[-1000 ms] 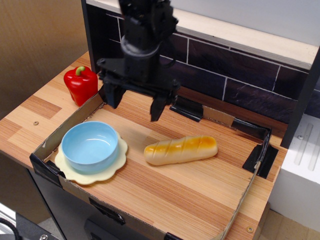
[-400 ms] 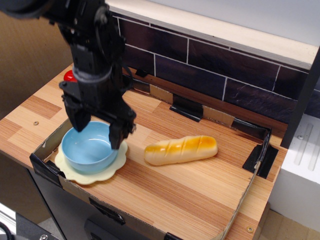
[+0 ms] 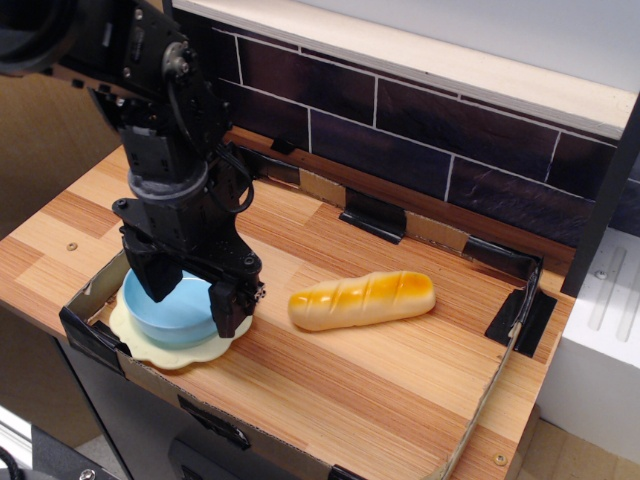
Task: Take bowl off plate
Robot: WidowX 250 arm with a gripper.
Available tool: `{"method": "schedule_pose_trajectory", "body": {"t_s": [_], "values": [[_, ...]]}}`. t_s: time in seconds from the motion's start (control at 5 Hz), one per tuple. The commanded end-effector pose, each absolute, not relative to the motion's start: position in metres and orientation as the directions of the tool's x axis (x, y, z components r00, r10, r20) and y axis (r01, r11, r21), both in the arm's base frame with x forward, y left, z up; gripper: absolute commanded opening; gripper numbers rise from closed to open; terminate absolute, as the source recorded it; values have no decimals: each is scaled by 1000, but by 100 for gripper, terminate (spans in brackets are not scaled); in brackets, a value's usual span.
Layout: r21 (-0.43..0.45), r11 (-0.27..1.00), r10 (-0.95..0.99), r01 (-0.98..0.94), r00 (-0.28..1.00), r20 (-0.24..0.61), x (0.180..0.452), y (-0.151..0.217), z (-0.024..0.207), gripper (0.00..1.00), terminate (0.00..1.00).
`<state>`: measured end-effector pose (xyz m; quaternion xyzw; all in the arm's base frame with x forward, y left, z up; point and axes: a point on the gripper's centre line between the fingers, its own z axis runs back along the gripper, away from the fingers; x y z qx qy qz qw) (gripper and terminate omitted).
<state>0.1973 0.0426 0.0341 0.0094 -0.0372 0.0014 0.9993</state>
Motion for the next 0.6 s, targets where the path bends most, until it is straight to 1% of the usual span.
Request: {"method": "schedule_pose_trajectory", "body": {"t_s": [0.0, 0.2, 0.4], "values": [[100, 995, -14, 2, 994, 113, 201, 41, 18, 100, 0], [108, 994, -18, 5, 992, 125, 201, 41, 14, 100, 0], [91, 996, -11, -1, 991, 134, 202, 40, 19, 0, 0]]}}
